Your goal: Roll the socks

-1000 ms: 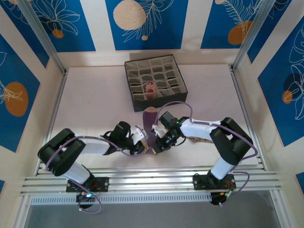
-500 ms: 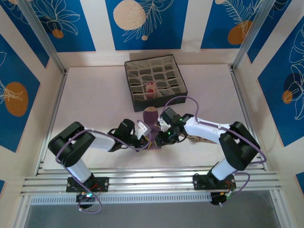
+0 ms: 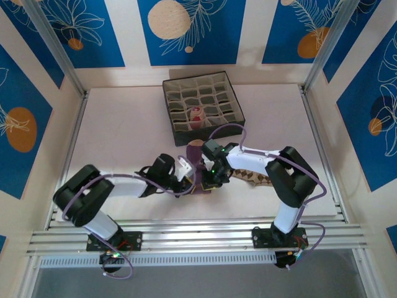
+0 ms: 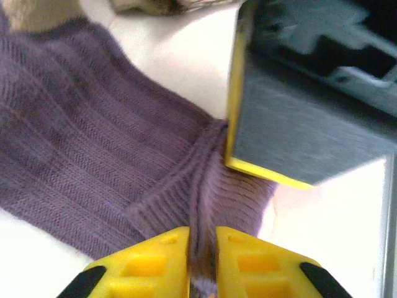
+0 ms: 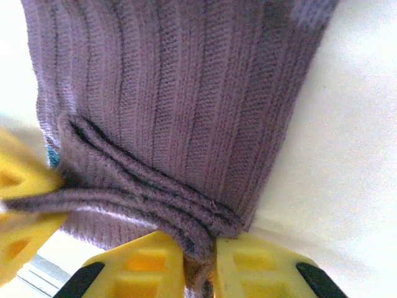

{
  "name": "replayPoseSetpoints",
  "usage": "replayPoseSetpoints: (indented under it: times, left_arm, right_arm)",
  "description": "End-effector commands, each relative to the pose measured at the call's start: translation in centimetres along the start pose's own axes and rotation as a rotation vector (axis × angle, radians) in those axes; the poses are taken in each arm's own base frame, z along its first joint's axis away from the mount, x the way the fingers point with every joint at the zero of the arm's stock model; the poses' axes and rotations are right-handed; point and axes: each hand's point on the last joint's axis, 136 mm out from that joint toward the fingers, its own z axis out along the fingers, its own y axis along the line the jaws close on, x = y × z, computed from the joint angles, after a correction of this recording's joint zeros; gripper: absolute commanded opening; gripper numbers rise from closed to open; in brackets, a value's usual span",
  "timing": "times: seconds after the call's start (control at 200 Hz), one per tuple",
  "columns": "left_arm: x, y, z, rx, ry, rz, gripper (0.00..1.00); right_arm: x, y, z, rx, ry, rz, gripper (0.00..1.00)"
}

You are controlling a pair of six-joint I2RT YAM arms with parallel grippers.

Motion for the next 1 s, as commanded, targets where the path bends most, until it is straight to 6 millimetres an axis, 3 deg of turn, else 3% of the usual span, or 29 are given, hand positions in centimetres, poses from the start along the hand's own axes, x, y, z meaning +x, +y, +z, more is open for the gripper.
replayPoseSetpoints:
  times: [0.0,0.19,0.29,0.4,0.62,0.995]
  left_arm:
    - [-0.1,-1.2,-1.8,0.003,0.008,0.194,0.20]
    - [-2.0,-2.9,-3.7,-0.023,-0.032,0.450,0.23]
    - [-1.8,-3.7,-3.6,-0.060,-0.022,0.595,0.29]
    - [-1.0,-3.9,-2.8,-0.086,0.019,0.713,0.35]
    - [-0.2,-3.4,-0.6,-0.143,0.098,0.889,0.36]
    - [2.5,-2.8,2.5,-0.101,0.238,0.983,0.38]
  right_arm:
    - [3.1,-3.9,1.6,0.155,0.132,0.055,0.14]
    - [3.4,-3.5,1.6,0.126,0.171,0.043,0.14]
    - [3.5,-3.3,1.7,0.115,0.191,0.037,0.13]
    - [3.4,-3.4,1.6,0.108,0.200,0.032,0.13]
    - [3.5,-3.4,1.5,0.094,0.204,0.028,0.13]
    - [3.6,-3.0,1.2,0.057,0.203,0.012,0.14]
